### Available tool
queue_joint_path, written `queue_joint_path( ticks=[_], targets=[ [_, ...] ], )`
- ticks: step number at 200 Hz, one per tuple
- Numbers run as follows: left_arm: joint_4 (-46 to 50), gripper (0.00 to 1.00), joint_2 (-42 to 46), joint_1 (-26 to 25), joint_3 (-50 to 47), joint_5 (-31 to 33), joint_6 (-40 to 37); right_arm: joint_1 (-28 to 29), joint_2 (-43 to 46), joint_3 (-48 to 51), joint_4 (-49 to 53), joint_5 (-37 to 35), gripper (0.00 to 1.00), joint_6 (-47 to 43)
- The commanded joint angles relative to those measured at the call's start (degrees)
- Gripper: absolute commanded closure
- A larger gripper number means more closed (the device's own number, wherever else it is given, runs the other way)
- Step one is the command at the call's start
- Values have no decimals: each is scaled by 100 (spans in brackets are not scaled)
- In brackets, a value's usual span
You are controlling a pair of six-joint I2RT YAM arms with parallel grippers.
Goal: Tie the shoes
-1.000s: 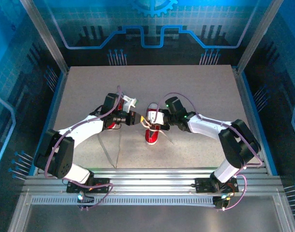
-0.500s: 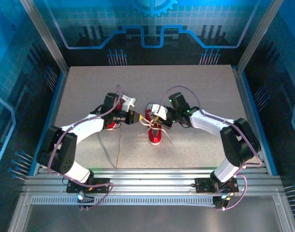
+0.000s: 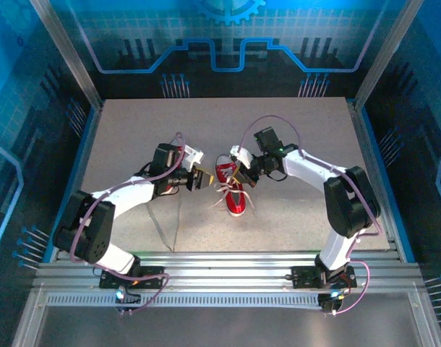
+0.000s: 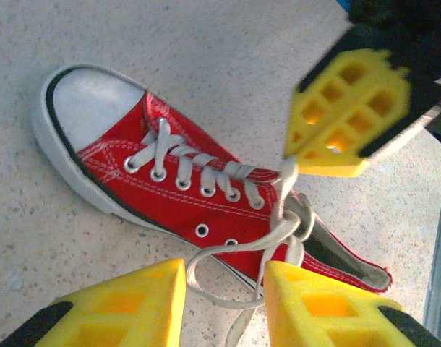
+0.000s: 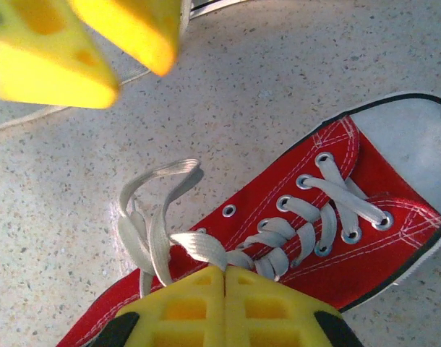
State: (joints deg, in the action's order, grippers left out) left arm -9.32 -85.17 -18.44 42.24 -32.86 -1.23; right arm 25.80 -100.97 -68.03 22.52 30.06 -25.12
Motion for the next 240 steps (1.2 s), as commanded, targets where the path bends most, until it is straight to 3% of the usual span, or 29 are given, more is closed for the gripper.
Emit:
queue_joint_path(
  ticks=[1,30,63,97,201,240],
  targets=[
    [-375,66,499,-177,-137,-209,-1220,-114,-163,-269,544,500,100,174],
    [166,65,648,-1092,-52,653,-3261,-184,-264,-373,639,618,100,268],
    [-218,69,291,-1735,-24,1475,-4009,-219,-335,-412,582,703,100,535],
    [-311,70,-123,-2038,131,2103,-4615,-234,-463,-486,638,764,100,686],
    [45,69,-944,-2305,582,2906,-5117,-252,-556,-580,749,810,100,676],
    [251,87,-959,-2312,588,3037,-5076,-252,-539,-551,762,790,100,711]
  ],
)
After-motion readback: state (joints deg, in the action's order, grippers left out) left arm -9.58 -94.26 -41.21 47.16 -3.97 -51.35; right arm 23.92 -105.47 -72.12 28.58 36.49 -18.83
